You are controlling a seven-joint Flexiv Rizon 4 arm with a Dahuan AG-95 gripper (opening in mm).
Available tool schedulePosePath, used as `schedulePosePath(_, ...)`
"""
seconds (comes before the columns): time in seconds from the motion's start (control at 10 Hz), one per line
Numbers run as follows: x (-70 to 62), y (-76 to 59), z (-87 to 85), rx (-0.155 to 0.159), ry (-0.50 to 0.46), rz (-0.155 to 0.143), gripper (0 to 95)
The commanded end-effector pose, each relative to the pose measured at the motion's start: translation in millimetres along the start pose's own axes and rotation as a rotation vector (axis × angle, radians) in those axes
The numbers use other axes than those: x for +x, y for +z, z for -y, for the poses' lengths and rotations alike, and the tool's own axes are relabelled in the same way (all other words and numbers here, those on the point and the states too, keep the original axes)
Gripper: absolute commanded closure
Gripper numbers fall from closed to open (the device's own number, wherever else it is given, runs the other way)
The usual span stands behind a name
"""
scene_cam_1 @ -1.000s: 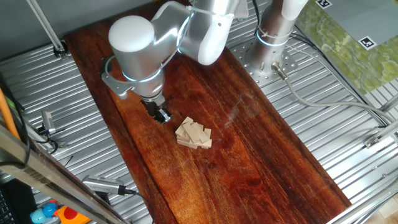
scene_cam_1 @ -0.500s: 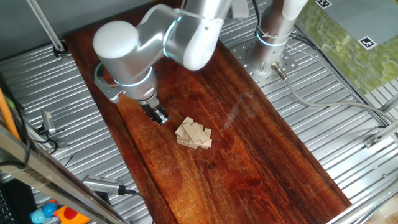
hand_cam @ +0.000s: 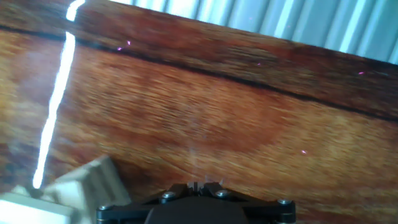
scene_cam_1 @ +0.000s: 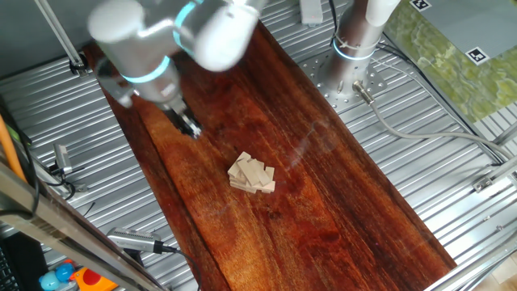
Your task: Play Jenga
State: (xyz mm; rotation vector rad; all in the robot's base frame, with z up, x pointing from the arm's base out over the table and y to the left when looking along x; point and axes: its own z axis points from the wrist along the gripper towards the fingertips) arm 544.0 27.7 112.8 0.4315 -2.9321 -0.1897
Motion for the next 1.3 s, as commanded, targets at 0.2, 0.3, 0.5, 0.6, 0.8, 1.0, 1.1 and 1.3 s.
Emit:
schedulePosePath(0.2, 10.3, 0.3, 30.7, -0.075, 0.074, -0.085, 95.0)
schedulePosePath(0.3, 11.3, 3.1, 36.7, -0.079, 0.087, -0.107, 95.0)
schedulePosePath(0.5, 13.5, 8.7, 47.8, -0.088, 0.136, -0.139, 95.0)
schedulePosePath(0.6, 13.7, 10.5, 50.1, -0.086, 0.149, -0.143, 95.0)
schedulePosePath(0.8, 13.6, 10.9, 51.1, -0.047, 0.193, -0.155, 95.0)
schedulePosePath(1.0, 14.3, 8.9, 52.8, 0.065, 0.151, -0.176, 95.0)
schedulePosePath(1.1, 14.3, 8.8, 52.8, 0.062, 0.132, -0.170, 95.0)
schedulePosePath(1.3, 14.0, 9.2, 52.4, 0.061, 0.126, -0.169, 95.0)
